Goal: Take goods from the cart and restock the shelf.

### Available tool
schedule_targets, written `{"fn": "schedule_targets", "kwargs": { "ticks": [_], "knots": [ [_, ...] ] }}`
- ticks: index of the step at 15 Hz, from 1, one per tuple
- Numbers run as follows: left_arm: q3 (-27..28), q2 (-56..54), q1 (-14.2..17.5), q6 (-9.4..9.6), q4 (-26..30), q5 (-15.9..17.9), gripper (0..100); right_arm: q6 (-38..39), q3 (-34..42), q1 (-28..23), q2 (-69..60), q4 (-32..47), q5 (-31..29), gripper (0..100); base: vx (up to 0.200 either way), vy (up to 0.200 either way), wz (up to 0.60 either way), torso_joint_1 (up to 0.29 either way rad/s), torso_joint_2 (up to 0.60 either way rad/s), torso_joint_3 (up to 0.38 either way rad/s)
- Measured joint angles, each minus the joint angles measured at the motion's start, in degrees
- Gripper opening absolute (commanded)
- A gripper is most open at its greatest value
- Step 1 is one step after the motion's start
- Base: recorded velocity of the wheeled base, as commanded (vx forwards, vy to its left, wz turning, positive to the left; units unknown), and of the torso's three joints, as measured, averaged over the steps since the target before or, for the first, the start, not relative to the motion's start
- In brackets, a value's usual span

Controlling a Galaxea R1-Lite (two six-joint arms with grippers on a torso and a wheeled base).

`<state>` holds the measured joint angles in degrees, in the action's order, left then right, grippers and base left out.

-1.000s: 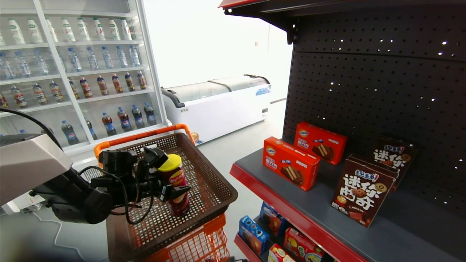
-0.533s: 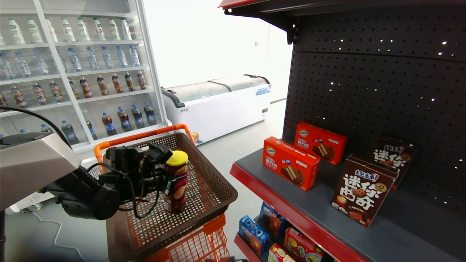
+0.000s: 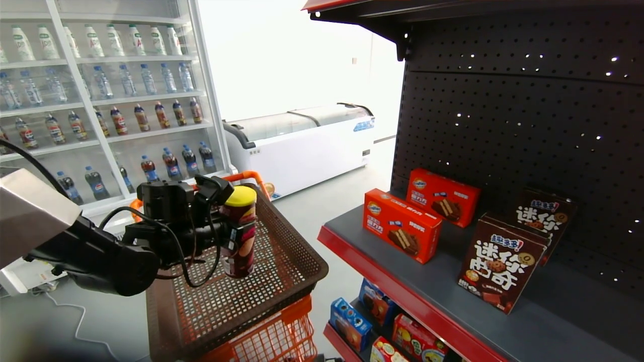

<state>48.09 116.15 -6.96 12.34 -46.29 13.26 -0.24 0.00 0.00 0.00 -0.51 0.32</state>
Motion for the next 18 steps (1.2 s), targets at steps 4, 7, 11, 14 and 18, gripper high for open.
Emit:
{"fn": "schedule_targets", "kwargs": {
  "ticks": [4, 7, 11, 14, 18],
  "knots": [
    [2.8, -6.2, -1.3, -1.10, 6.0, 2.0, 0, 0.0, 0.0, 0.0, 0.0, 0.0, 0.0, 100, 0.000, 0.000, 0.00, 0.000, 0.00, 0.000],
    [4.2, -11.5, -2.0, -1.74, 12.3, 3.4, 0, 0.0, 0.0, 0.0, 0.0, 0.0, 0.0, 100, 0.000, 0.000, 0.00, 0.000, 0.00, 0.000],
    [5.2, -19.8, -3.2, -5.91, 17.5, 5.1, 0, 0.0, 0.0, 0.0, 0.0, 0.0, 0.0, 100, 0.000, 0.000, 0.00, 0.000, 0.00, 0.000],
    [6.2, -24.1, -4.9, -6.24, 17.4, 5.1, 0, 0.0, 0.0, 0.0, 0.0, 0.0, 0.0, 100, 0.000, 0.000, 0.00, 0.000, 0.00, 0.000],
    [5.6, -25.9, -13.5, -6.40, 15.8, 6.0, 0, 0.0, 0.0, 0.0, 0.0, 0.0, 0.0, 100, 0.000, 0.000, 0.00, 0.000, 0.00, 0.000]
  ]
}}
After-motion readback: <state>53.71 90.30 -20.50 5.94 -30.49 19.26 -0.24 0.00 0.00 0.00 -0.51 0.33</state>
